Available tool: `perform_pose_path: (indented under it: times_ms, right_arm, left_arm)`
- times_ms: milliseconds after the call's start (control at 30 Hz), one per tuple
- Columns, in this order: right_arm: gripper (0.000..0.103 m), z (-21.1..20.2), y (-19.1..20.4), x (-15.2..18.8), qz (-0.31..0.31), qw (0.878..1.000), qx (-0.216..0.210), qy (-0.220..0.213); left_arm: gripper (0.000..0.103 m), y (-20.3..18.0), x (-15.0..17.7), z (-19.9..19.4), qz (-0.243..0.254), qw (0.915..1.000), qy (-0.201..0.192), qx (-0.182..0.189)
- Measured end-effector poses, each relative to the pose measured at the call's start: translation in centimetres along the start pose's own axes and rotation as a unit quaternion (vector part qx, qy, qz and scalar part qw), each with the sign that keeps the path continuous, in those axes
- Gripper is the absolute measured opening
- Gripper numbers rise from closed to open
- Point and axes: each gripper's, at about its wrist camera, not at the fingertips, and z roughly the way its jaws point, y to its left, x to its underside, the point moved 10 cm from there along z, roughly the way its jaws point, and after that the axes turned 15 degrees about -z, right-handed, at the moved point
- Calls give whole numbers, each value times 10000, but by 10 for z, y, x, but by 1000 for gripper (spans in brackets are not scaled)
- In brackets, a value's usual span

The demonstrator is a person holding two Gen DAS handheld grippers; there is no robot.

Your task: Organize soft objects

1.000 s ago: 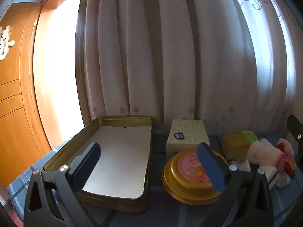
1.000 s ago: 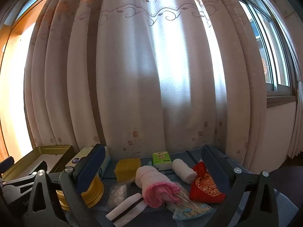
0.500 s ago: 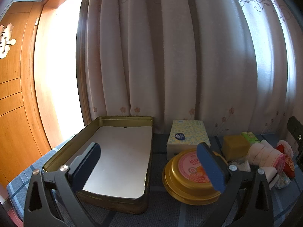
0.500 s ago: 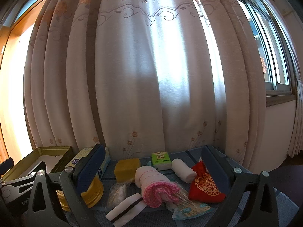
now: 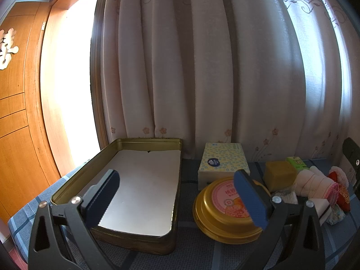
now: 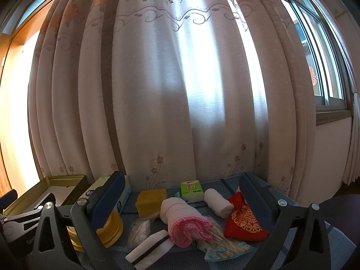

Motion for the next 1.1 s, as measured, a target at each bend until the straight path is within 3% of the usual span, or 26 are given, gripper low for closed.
perform_pose_path:
  times_ms: [1100]
  right_arm:
    - [102,-2,-2,0,138,9999,26,-46]
  left_arm:
    - [103,0,2,-1,34,10000,38,-10]
